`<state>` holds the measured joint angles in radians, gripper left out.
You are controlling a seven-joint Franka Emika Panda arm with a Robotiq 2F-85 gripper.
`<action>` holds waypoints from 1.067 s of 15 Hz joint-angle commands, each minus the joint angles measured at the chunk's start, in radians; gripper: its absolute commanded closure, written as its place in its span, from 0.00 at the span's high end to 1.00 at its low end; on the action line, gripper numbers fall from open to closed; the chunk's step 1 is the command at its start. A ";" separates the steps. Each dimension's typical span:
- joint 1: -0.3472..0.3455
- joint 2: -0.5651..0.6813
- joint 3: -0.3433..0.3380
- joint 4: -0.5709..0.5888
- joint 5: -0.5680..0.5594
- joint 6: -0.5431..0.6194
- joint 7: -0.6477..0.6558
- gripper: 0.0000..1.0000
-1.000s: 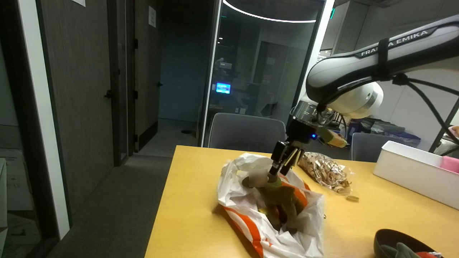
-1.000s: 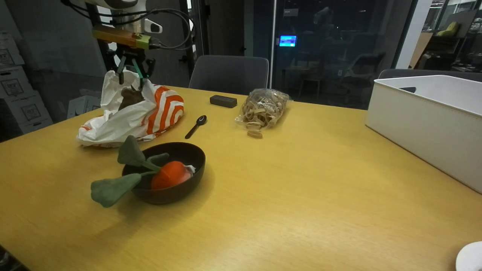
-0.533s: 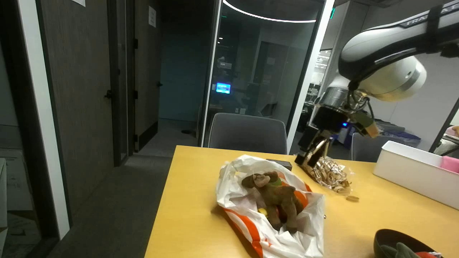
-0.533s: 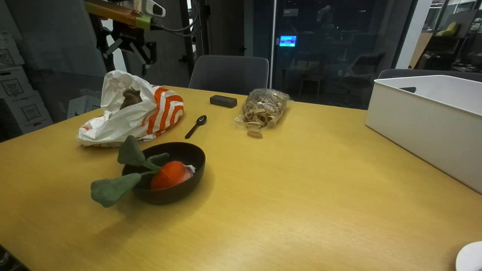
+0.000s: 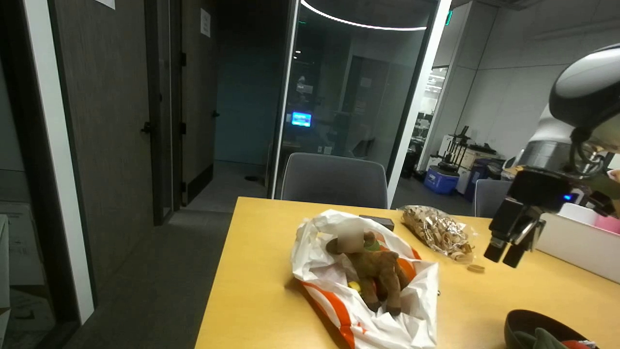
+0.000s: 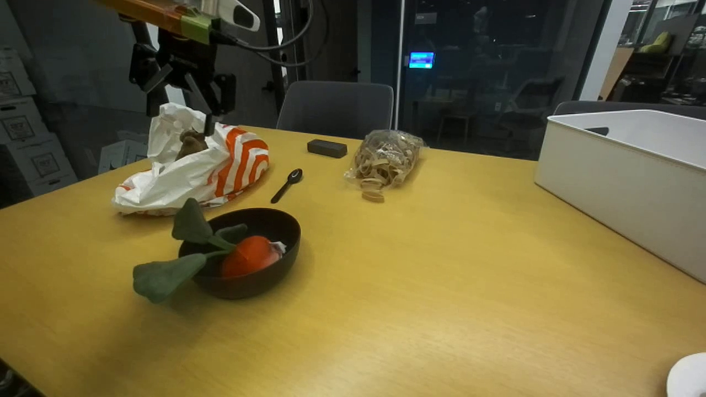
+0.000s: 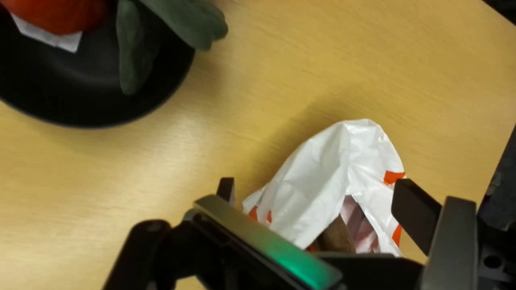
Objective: Put the contents of the black bowl into the plastic bag
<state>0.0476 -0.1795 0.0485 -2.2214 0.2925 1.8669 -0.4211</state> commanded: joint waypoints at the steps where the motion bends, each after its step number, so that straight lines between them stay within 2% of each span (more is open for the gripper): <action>1: -0.011 -0.121 -0.041 -0.159 -0.008 0.053 0.029 1.00; 4: -0.023 -0.143 -0.062 -0.228 -0.052 0.149 0.054 1.00; 5: -0.007 -0.094 -0.070 -0.174 -0.035 0.091 0.030 1.00; 8: -0.011 -0.106 -0.077 -0.208 -0.045 0.127 0.036 1.00; 12: -0.024 -0.062 -0.052 -0.200 -0.098 0.237 0.157 1.00; 16: -0.058 -0.018 -0.058 -0.210 -0.209 0.289 0.306 1.00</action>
<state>0.0159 -0.2256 -0.0108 -2.4309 0.1542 2.1163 -0.2164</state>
